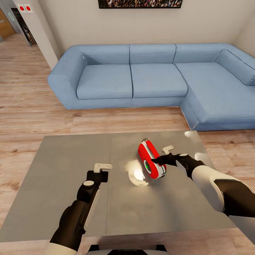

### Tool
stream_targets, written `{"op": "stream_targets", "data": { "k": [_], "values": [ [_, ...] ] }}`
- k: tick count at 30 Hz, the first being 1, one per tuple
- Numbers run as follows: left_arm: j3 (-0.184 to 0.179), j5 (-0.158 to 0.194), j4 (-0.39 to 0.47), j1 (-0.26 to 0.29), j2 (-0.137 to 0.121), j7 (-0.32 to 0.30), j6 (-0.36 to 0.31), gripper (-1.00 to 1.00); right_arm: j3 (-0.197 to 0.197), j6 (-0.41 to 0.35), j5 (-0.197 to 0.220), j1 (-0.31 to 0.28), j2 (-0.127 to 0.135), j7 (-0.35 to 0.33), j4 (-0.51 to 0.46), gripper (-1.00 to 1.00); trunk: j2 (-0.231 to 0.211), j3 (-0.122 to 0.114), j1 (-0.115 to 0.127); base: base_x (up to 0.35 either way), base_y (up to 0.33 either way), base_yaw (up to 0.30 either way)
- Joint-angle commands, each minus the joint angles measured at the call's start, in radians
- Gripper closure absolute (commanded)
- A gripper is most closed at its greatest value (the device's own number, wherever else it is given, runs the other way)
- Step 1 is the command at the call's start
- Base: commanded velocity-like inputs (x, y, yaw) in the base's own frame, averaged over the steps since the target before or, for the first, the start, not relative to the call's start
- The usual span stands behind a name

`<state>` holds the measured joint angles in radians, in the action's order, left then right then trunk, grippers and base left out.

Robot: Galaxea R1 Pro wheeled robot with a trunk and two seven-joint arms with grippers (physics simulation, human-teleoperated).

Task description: Turn on the radio receiver that's on the table in the living room.

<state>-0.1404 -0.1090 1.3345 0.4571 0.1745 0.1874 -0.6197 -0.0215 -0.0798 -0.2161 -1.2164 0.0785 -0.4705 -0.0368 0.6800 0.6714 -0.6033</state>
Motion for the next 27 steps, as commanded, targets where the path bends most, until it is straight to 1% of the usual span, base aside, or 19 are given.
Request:
{"op": "stream_targets", "data": {
  "k": [1, 4, 27],
  "values": [
    [-0.001, 0.0, 0.0, 0.0, 0.0, 0.0, 0.0, 1.0, 0.0, 0.0, 0.0, 0.0, 0.0, 0.0, 0.0, -1.0, 0.0, 0.0, 0.0, 0.0, 0.0, 0.0],
    [-0.002, 0.0, 0.0, 0.0, 0.0, 0.0, 0.0, 1.0, 0.0, 0.0, 0.0, 0.0, 0.0, 0.0, 0.0, -1.0, 0.0, 0.0, 0.0, 0.0, 0.0, 0.0],
    [-0.004, -0.001, 0.001, 0.0, 0.0, 0.0, -0.003, 1.0, 0.0, 0.0, 0.0, 0.0, 0.0, 0.0, 0.0, -1.0, -0.161, -0.072, 0.088, 0.0, 0.0, 0.0]
  ]
}}
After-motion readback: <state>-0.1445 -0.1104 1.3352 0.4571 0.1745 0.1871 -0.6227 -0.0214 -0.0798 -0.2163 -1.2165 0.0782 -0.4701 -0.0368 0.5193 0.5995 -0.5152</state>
